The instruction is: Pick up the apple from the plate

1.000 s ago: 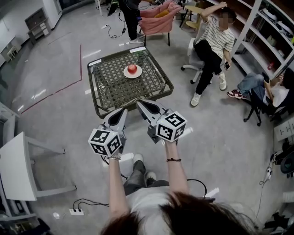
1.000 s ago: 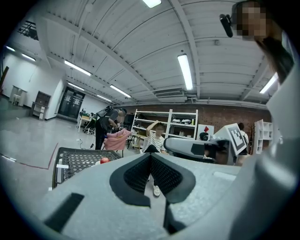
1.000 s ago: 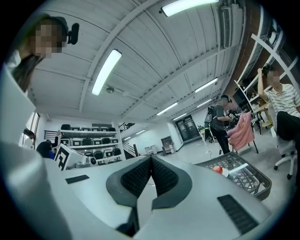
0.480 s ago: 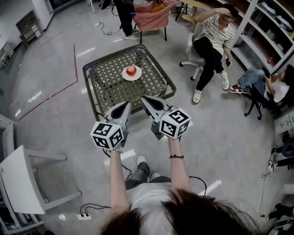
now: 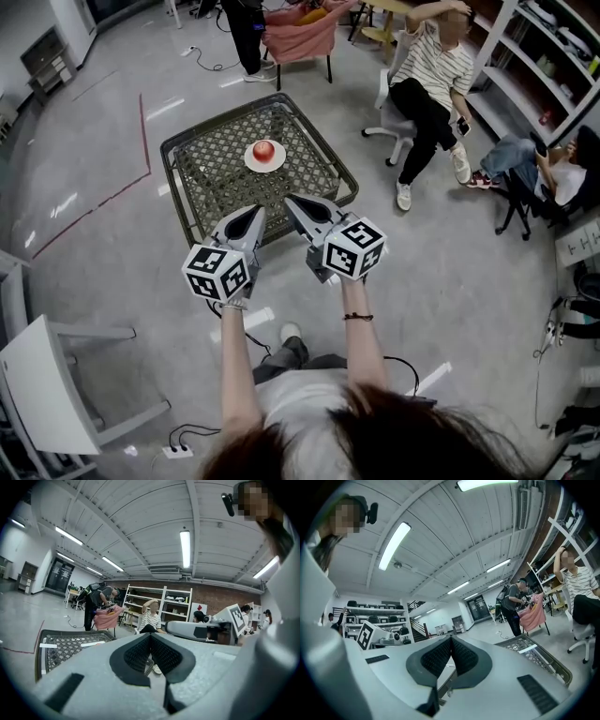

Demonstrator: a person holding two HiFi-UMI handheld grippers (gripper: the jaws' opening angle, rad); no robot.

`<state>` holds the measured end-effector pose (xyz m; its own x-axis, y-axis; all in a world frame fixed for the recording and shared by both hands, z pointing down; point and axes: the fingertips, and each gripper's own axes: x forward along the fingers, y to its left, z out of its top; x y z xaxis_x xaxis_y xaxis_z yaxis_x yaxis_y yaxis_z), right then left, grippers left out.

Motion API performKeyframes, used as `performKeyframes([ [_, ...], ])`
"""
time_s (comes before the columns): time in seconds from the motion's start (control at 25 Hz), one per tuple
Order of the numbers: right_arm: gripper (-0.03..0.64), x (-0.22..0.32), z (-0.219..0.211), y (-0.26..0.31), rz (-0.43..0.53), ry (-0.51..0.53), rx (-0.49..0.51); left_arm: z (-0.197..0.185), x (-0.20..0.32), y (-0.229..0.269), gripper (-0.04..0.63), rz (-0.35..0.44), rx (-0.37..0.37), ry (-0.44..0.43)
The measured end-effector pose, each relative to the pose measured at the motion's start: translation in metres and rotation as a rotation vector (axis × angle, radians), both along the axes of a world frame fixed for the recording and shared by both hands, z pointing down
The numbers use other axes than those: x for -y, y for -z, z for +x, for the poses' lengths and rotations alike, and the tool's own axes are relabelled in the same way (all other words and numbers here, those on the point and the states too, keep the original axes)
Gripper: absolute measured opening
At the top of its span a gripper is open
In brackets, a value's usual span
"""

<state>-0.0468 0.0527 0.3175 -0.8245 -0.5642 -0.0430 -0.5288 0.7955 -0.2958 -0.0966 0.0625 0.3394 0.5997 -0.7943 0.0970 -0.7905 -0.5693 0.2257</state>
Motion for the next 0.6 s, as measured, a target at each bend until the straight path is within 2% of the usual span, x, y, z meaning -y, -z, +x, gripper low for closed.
performKeyframes([
  [0.6, 0.009, 0.042, -0.007, -0.004, -0.003, -0.027, 0.001, -0.012, 0.042, -0.002, 0.011, -0.001, 0.008, -0.006],
])
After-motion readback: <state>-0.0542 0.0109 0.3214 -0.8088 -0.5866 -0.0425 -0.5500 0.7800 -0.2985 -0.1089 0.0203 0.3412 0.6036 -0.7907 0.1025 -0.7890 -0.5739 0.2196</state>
